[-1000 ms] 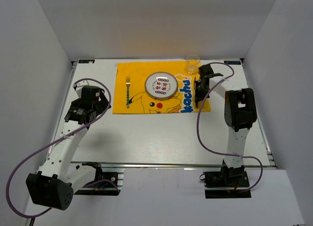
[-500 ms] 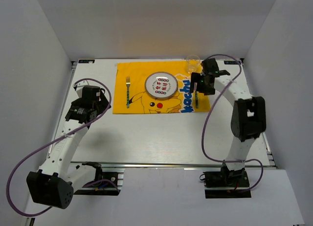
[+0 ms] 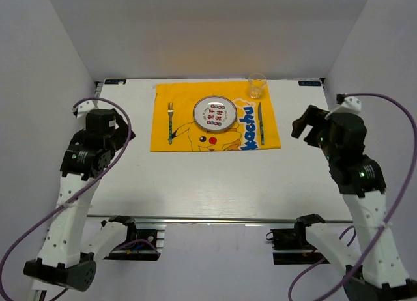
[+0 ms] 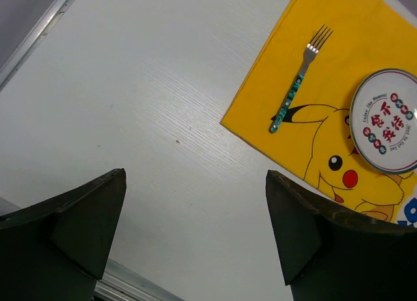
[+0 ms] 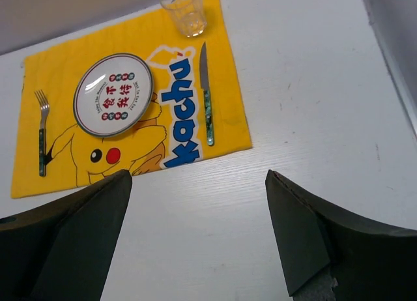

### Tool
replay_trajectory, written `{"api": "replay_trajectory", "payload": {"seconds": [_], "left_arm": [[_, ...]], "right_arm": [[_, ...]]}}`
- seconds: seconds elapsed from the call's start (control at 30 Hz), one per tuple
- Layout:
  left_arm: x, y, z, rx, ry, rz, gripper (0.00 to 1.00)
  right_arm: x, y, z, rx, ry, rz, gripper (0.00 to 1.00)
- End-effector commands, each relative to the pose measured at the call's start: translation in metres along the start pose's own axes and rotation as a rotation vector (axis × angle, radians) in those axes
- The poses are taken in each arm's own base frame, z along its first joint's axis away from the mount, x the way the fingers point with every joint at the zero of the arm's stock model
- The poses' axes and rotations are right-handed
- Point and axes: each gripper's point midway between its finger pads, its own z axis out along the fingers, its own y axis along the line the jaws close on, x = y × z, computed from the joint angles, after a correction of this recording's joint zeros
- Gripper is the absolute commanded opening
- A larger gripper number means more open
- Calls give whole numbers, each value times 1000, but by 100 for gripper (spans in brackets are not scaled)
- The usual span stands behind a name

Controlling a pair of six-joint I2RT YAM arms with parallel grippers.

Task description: Set the dinner table for one person

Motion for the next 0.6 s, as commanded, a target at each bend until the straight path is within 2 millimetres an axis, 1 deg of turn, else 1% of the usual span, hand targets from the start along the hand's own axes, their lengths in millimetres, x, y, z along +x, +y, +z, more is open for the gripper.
{"api": "replay_trajectory", "payload": {"seconds": [0.0,0.03,0.07,0.1,0.13,0.17,0.2,0.23,0.27,0.33,0.43,0.47,0.5,0.57], "left_arm": [[-12,21,-35,-11,-39,-31,98],[-16,25,-47,0,-54,-42,98],[-16,28,-52,3,-58,-45,98],[-14,33,-57,-3,-52,-43,98],[-15,38,-66,9,-71,-60,98],[-15,41,-71,16,-77,-64,98],[-13,44,-75,16,-78,-65,98],[-12,48,-78,18,-83,-62,98],[-10,52,-82,21,-89,-64,98],[-7,60,-87,6,-85,-53,98],[-11,68,-98,-4,-93,-33,98],[-13,70,-100,-11,-99,-29,98],[-14,72,-104,-15,-98,-20,98],[-16,76,-107,-29,-108,-19,98]], "right_arm": [[13,-26,-33,101,31,3,89],[5,-27,-48,95,1,-1,89],[3,-30,-57,102,-5,-6,89],[6,-36,-66,124,7,-17,89],[-3,-38,-81,121,-30,-19,89],[-6,-40,-89,122,-40,-28,89],[-5,-41,-96,121,-39,-34,89],[0,-45,-107,125,-23,-39,89],[-2,-44,-116,112,-32,-37,89],[4,-47,-132,96,-39,-37,89],[16,-52,-138,95,-35,-42,89],[20,-54,-136,103,-25,-46,89],[22,-55,-137,103,-21,-48,89],[21,-56,-138,106,-27,-46,89]]}}
